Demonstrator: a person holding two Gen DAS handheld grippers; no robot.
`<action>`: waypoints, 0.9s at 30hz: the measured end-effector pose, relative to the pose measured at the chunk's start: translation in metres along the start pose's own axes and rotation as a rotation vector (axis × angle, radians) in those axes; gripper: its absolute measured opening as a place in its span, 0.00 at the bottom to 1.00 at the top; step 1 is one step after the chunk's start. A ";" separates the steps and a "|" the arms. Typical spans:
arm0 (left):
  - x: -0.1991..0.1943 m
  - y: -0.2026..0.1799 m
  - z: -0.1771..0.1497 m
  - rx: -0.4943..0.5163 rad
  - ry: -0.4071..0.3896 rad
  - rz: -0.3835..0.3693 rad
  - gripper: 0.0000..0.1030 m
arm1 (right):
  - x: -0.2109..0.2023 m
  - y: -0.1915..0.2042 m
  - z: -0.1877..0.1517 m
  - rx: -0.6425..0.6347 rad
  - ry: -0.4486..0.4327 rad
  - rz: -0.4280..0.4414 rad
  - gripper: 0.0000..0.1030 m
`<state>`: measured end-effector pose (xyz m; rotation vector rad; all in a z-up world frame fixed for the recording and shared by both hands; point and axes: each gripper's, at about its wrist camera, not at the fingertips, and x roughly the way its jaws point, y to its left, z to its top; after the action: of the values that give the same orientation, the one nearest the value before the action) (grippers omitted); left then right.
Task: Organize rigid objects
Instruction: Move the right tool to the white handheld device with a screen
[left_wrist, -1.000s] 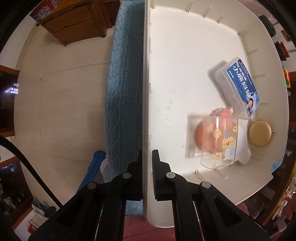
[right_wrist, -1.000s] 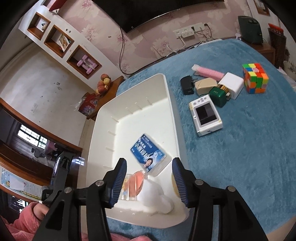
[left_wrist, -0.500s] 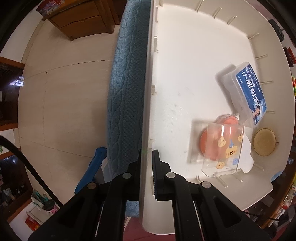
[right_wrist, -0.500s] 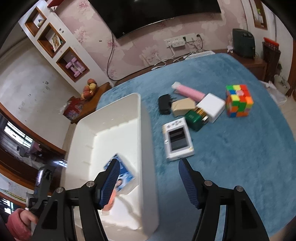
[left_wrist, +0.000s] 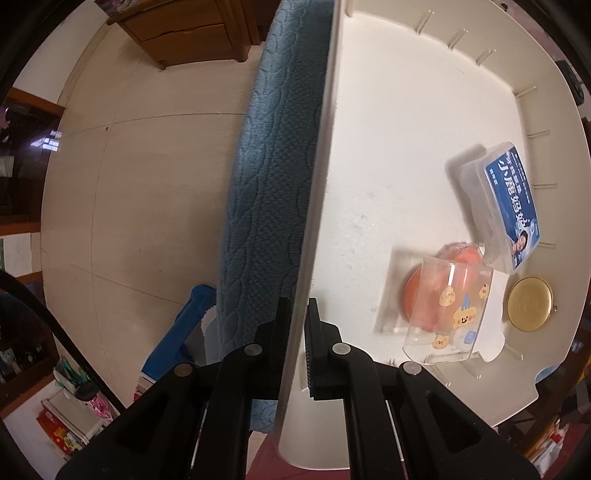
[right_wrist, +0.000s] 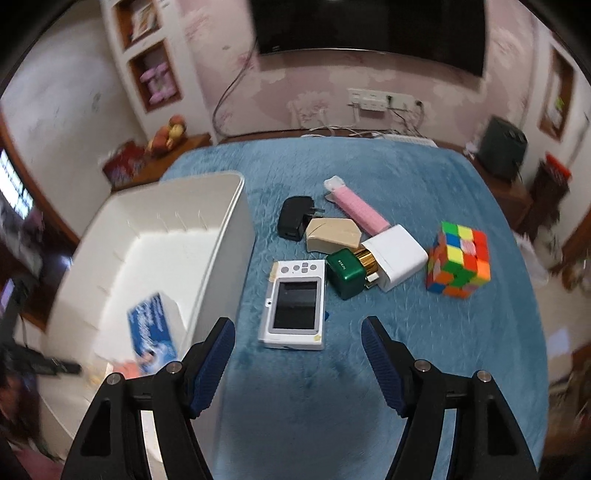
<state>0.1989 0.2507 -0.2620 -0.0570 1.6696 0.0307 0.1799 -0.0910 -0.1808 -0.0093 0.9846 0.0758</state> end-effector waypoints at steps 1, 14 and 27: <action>0.000 0.001 0.000 -0.005 -0.001 0.000 0.07 | 0.004 0.002 -0.001 -0.034 0.004 -0.005 0.70; -0.002 0.009 -0.003 -0.064 -0.001 0.011 0.08 | 0.051 0.001 -0.018 -0.213 0.043 0.080 0.70; -0.005 0.012 -0.002 -0.090 0.002 0.025 0.11 | 0.077 0.012 -0.025 -0.307 0.004 0.107 0.70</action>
<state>0.1968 0.2628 -0.2574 -0.1048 1.6702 0.1247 0.2013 -0.0754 -0.2583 -0.2384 0.9696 0.3243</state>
